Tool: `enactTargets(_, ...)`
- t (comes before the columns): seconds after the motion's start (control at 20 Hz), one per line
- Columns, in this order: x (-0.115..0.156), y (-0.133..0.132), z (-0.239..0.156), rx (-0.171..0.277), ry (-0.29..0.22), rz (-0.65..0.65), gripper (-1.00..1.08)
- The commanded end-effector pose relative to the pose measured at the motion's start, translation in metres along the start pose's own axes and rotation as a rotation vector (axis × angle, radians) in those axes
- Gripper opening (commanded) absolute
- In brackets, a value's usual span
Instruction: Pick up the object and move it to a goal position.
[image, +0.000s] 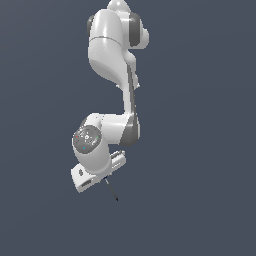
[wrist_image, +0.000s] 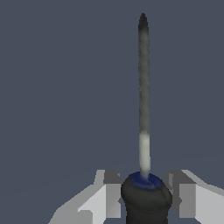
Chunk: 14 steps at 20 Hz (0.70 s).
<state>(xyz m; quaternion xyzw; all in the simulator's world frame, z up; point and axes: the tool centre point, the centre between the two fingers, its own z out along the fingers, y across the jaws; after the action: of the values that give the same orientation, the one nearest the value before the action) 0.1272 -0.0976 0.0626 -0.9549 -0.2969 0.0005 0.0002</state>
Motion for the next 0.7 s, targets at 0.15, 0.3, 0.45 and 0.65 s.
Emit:
enactTargets(0.15, -0.004, 0.029, -0.008, 0.0, 0.001, -0.001, -1.0)
enactTargets(0.3, -0.005, 0.039, -0.01, 0.0, 0.001, -0.001, -1.0)
enactTargets(0.45, -0.006, 0.046, -0.012, 0.0, 0.001, -0.001, -1.0)
enactTargets(0.65, -0.006, 0.051, -0.013, 0.0, 0.001, -0.001, -1.0)
